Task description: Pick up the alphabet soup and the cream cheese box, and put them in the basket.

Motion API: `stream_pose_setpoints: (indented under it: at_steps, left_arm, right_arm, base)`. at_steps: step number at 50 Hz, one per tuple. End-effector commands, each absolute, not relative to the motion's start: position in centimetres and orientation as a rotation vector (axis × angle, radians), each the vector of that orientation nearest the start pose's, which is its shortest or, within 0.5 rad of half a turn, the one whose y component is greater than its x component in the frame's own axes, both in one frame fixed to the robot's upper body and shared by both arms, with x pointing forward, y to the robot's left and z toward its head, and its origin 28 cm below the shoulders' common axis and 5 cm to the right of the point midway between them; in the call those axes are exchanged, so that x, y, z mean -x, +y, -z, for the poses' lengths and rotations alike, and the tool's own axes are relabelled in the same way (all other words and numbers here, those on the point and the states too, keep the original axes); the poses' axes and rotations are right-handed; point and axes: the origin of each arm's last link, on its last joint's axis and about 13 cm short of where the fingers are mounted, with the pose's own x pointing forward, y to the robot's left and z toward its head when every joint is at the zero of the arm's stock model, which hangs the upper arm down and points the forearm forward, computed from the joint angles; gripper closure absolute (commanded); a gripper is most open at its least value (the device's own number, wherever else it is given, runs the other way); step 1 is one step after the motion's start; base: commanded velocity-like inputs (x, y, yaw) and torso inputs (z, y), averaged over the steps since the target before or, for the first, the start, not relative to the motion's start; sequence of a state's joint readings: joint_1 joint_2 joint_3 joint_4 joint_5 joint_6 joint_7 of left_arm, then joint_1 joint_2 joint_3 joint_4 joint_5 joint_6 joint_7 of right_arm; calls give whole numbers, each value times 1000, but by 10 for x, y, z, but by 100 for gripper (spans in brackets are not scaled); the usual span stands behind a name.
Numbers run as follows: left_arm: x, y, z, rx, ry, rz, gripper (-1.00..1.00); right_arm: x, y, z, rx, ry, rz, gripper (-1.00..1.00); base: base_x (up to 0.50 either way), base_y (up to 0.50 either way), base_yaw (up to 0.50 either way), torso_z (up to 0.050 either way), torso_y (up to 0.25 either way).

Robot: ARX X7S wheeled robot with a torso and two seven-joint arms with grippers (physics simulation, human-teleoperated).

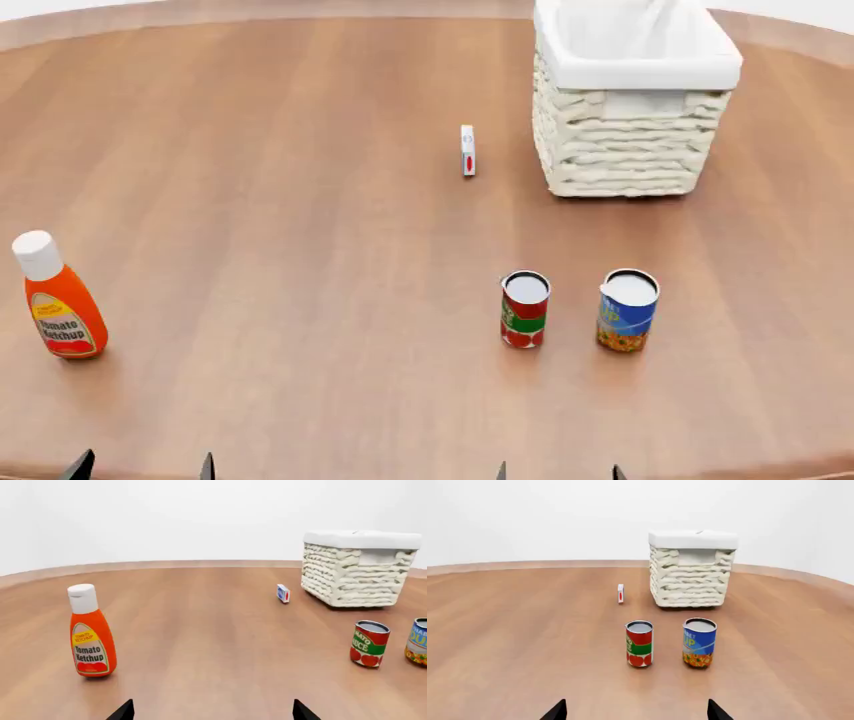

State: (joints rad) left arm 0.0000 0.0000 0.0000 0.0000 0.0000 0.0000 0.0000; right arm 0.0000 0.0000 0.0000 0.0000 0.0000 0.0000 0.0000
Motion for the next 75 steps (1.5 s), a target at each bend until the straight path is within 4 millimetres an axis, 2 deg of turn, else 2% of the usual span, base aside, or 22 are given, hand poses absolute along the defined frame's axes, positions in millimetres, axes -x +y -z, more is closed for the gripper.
stream_pose_setpoints:
  at_steps: [1, 20, 29, 31, 33, 39, 40, 48, 52, 55, 75]
  left_arm:
    - [-212, 206, -16, 10, 5, 3, -100]
    - [-212, 206, -14, -2, 13, 12, -100]
    - [-215, 205, -19, -1, 23, 22, -100]
    - [-217, 204, -29, -1, 24, 31, -100]
    - [-221, 204, -48, 4, 20, 52, -100]
    - [-233, 202, -91, 3, -25, 75, -100]
    - [-236, 201, -103, 2, -46, 85, -100]
    - [-248, 199, -159, 40, -136, 108, -100]
    - [-251, 198, -173, 50, -160, 111, -100]
    - [-253, 197, -179, 50, -173, 111, -100]
    - [-254, 198, -184, 50, -194, 105, -100]
  right_arm:
    - [-213, -95, -15, 15, -2, -7, -100]
    - [-218, -91, -16, 61, 13, 2, -100]
    - [-220, -90, -24, 68, 13, -2, -100]
    - [-222, -91, -34, 67, 10, -10, -100]
    - [-226, -92, -55, 60, -2, -24, -100]
    - [-235, -96, -101, 72, -21, -54, -100]
    - [-237, -97, -114, 87, -30, -55, -100]
    - [-246, -103, -162, 133, -62, -70, -100]
    - [-250, -105, -182, 149, -66, -71, -100]
    - [-250, -106, -188, 157, -78, -68, -100]
    - [-251, -107, -198, 177, -102, 4, -100]
  base:
    - [0, 0, 0, 0, 0]
    - [0, 0, 0, 0, 0]
    - [0, 0, 0, 0, 0]
    - [0, 0, 0, 0, 0]
    - [0, 0, 0, 0, 0]
    - [0, 0, 0, 0, 0]
    - [0, 0, 0, 0, 0]
    - [0, 0, 0, 0, 0]
    - [0, 0, 0, 0, 0]
    - [0, 0, 0, 0, 0]
    - [0, 25, 0, 0, 0]
